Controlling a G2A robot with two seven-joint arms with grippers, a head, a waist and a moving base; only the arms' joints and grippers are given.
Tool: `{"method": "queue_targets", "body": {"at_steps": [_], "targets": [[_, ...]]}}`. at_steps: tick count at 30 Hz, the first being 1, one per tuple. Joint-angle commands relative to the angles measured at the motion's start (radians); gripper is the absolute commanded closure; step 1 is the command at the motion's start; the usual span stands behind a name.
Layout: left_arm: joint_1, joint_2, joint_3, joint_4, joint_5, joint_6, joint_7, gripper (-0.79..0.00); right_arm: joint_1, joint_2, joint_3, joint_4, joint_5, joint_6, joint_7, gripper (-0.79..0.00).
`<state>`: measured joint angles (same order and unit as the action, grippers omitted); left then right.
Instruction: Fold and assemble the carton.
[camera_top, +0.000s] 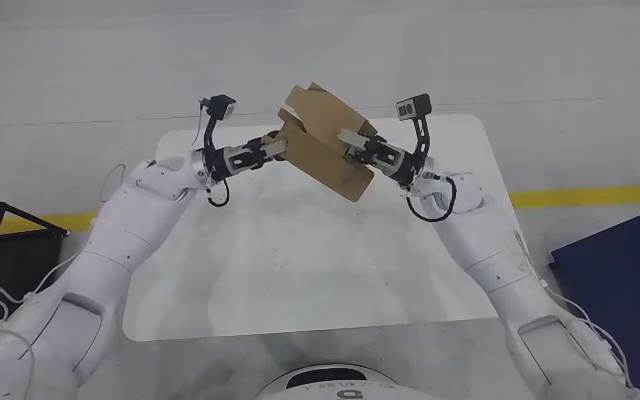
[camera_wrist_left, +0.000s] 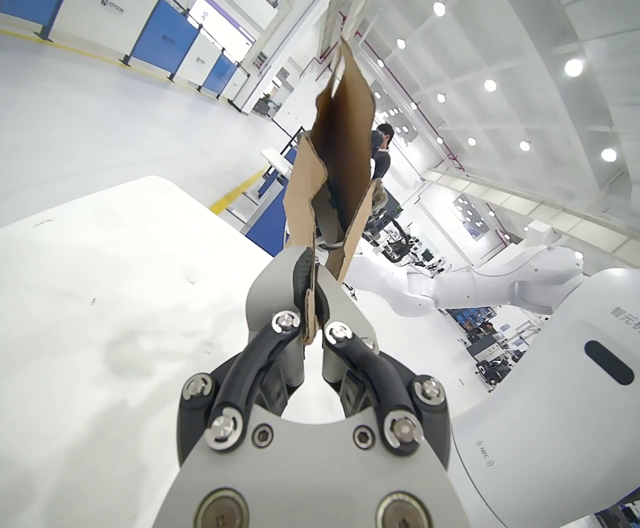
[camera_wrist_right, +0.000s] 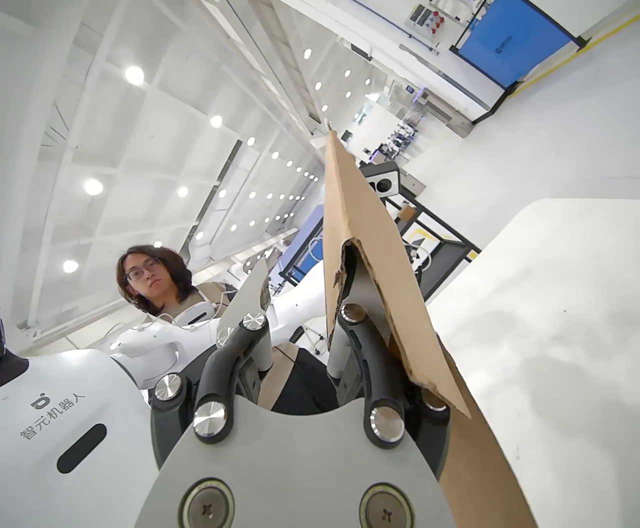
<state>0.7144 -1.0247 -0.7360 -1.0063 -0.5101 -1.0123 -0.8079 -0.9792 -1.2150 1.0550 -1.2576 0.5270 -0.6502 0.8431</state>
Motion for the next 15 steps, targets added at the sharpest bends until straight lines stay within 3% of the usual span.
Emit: {"method": "queue_targets", "body": {"at_steps": [1,6,7,8,9,15], "targets": [[0.001,0.001,-0.006,0.002,-0.001,0.000,0.000,0.000,0.005,-0.001,-0.004,0.001,0.001,0.010,0.011,0.000],[0.006,-0.001,-0.015,0.011,-0.029,0.000,0.000,0.000,0.012,-0.005,-0.014,-0.002,0.010,0.024,0.041,0.000],[0.006,-0.002,-0.014,0.012,-0.033,0.000,0.000,-0.077,0.013,-0.006,-0.015,-0.003,0.011,0.026,0.048,0.000],[0.005,-0.002,-0.012,0.014,-0.035,0.000,0.000,-0.314,0.014,-0.006,-0.017,-0.004,0.013,0.028,0.055,0.000],[0.004,-0.003,-0.008,0.016,-0.042,0.000,0.000,-0.785,0.014,-0.007,-0.018,-0.005,0.014,0.031,0.063,0.000],[-0.006,-0.006,0.008,0.056,-0.139,0.000,0.000,-0.785,0.013,-0.009,-0.023,-0.010,0.022,0.050,0.084,0.000]]}}
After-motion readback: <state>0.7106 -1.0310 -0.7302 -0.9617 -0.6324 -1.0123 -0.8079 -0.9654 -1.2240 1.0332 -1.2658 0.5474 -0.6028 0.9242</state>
